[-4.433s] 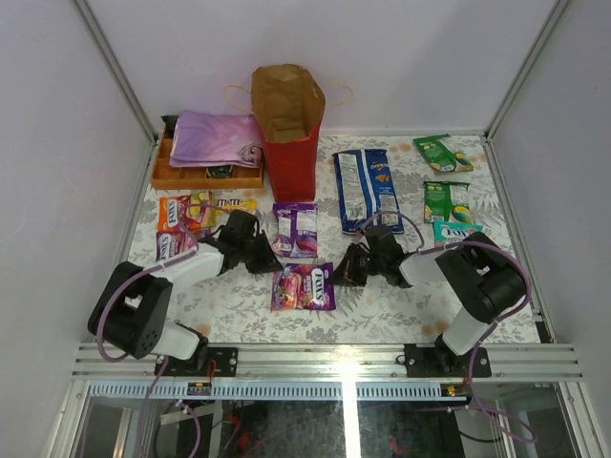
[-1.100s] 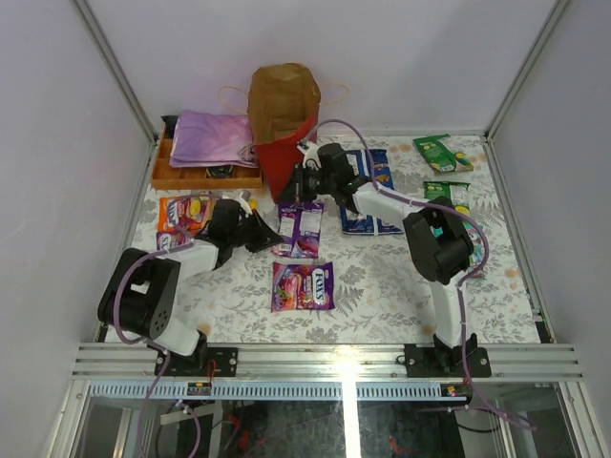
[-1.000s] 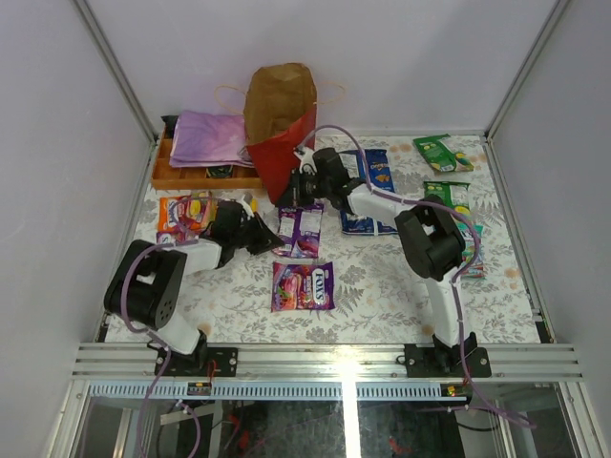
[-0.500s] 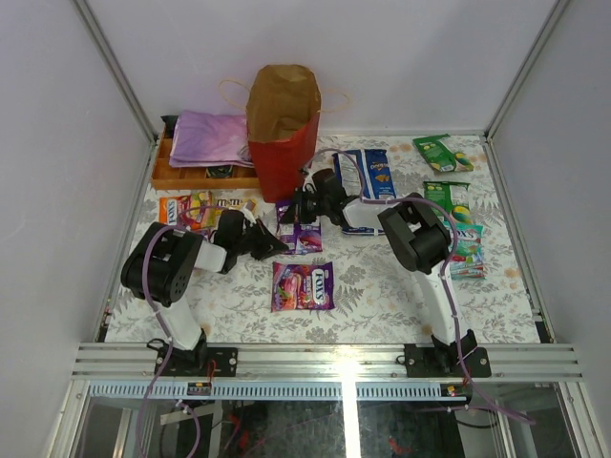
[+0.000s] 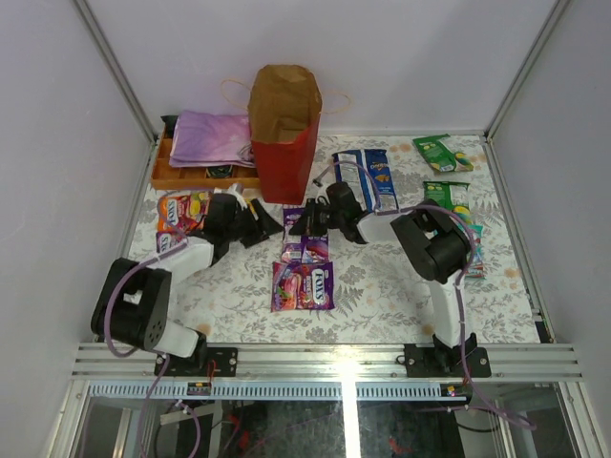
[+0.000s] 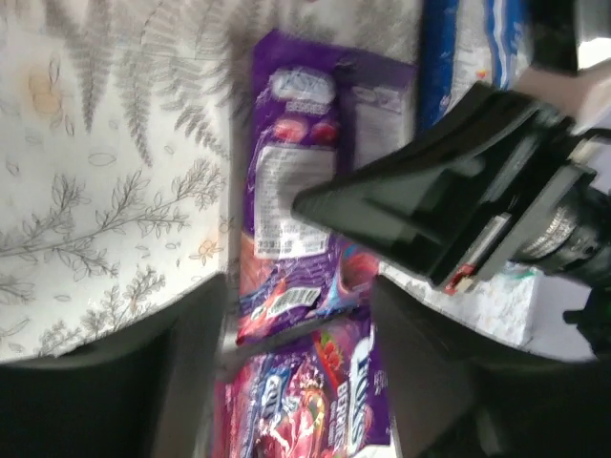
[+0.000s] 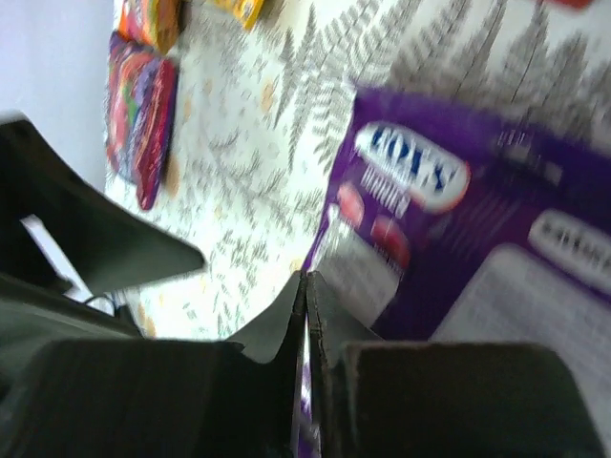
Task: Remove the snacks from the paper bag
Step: Adjust the snack at the center of the board.
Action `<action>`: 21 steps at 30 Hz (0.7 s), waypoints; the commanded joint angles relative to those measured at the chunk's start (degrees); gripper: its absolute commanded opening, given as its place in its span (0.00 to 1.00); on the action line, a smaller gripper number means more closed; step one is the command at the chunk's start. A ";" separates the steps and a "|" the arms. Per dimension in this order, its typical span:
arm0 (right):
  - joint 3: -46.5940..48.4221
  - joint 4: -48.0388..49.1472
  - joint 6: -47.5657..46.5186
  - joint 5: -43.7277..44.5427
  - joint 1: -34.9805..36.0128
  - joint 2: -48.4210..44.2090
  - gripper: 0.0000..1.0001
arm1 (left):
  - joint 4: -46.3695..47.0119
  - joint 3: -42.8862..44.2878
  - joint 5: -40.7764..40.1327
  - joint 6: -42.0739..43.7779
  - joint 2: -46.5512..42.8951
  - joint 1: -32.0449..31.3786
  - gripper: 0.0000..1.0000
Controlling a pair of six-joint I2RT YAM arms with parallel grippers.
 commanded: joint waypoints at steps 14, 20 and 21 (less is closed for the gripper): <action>-22.60 20.35 5.30 -7.36 -6.05 -22.68 0.47 | -46.54 20.06 -15.21 15.72 -13.54 23.85 0.96; -25.23 27.58 9.66 -10.77 -6.10 -20.98 0.48 | -48.32 18.95 -31.33 19.05 -7.36 24.26 0.84; -25.28 28.08 10.10 -11.32 -6.06 -20.49 0.48 | -48.39 18.75 -32.38 19.18 -6.44 24.07 0.81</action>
